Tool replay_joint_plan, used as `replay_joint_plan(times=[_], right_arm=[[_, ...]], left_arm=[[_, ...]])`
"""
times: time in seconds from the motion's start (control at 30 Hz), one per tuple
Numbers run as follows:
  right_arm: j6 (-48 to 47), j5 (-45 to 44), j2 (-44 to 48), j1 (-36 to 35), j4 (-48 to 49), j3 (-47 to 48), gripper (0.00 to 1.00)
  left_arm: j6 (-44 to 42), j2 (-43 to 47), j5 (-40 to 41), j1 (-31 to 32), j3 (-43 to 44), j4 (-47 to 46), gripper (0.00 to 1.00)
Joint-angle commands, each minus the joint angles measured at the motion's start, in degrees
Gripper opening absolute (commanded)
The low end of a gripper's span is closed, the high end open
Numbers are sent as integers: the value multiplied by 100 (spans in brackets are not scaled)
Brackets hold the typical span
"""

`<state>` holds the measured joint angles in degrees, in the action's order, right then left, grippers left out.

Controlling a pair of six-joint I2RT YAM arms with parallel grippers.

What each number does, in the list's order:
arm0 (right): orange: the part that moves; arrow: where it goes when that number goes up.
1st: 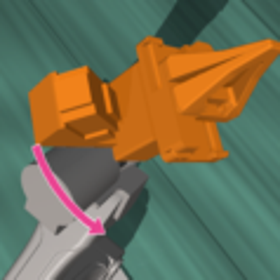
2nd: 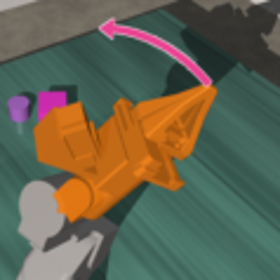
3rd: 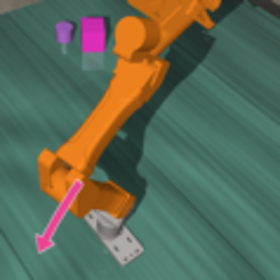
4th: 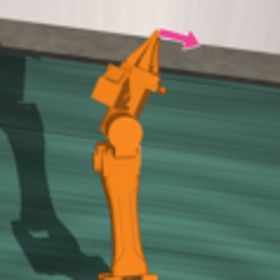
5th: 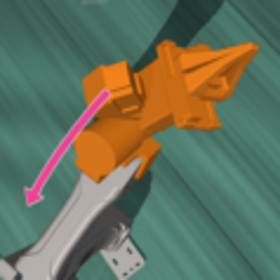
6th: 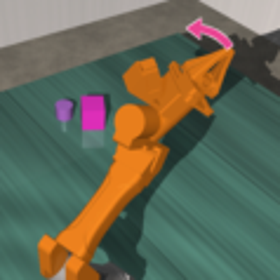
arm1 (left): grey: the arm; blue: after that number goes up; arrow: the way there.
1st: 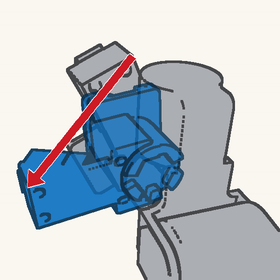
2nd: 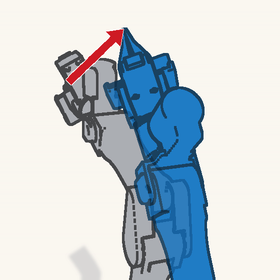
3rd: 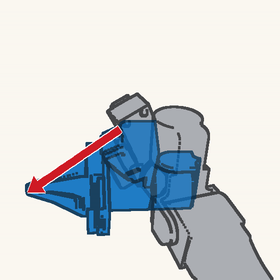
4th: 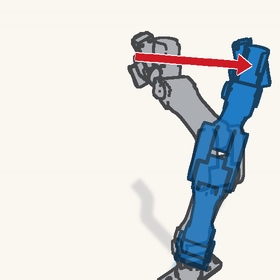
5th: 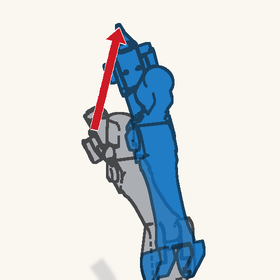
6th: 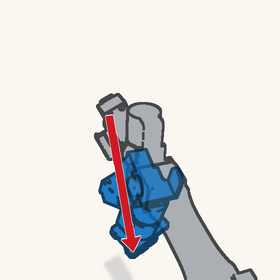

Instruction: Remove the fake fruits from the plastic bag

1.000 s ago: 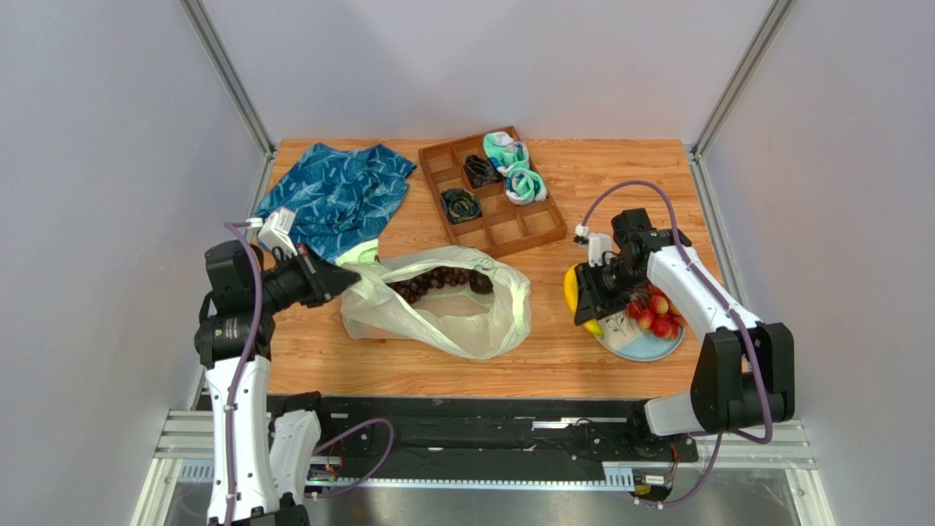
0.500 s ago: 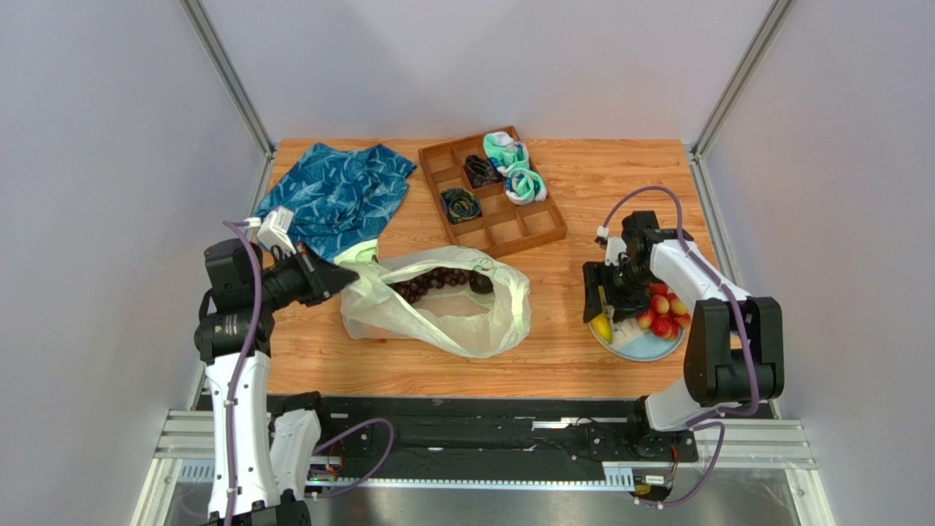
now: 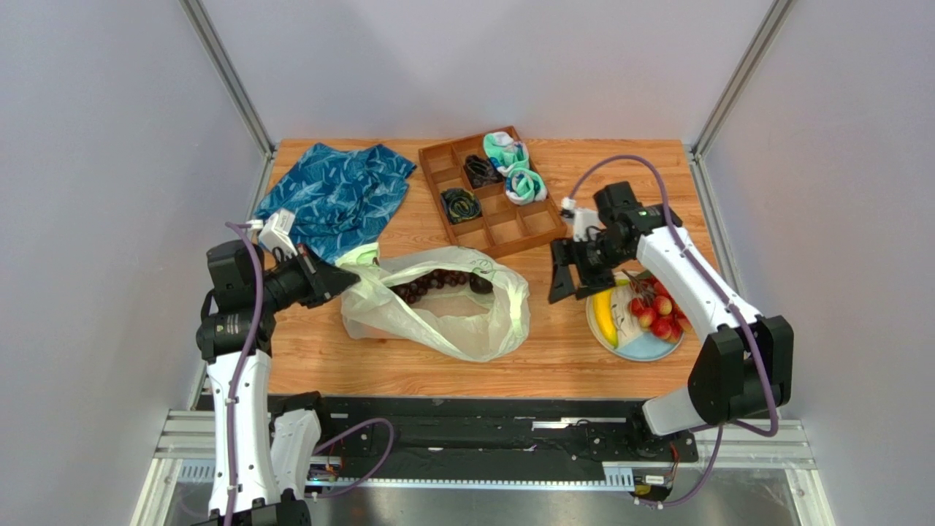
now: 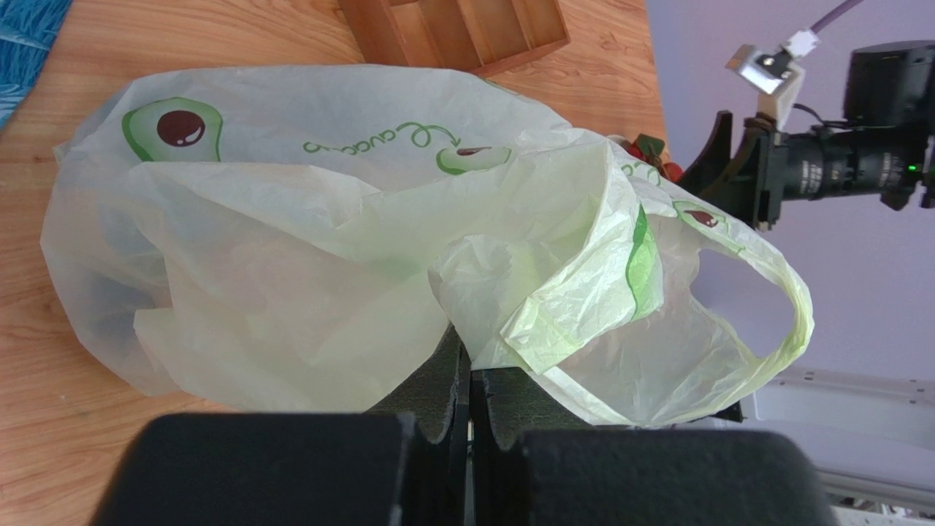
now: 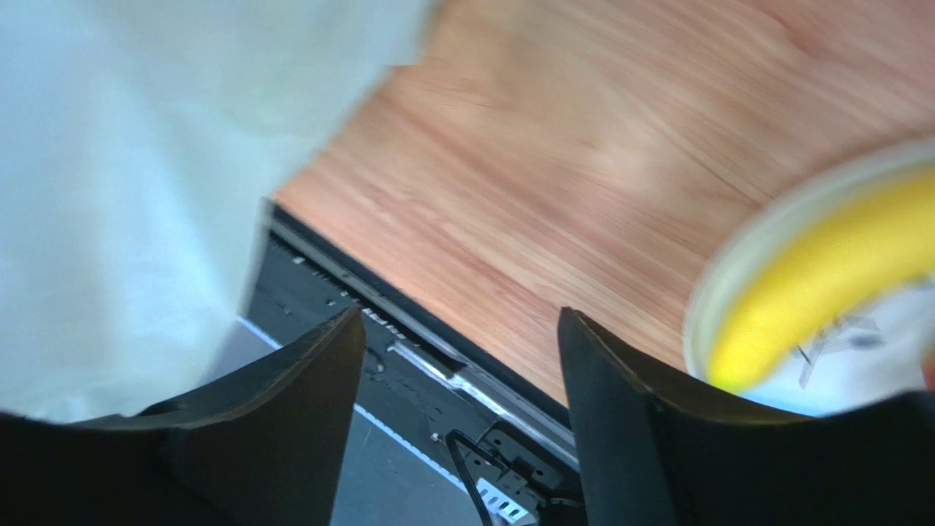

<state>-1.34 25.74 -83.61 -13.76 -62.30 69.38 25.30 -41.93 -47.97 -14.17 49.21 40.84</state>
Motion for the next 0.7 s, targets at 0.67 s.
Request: replay_joint_plan(times=[0.67], right_arm=[[-1895, 423, -805, -3739, 1326, 2957, 35]], left_arm=[[-1298, 1143, -1590, -209, 686, 2312, 0]])
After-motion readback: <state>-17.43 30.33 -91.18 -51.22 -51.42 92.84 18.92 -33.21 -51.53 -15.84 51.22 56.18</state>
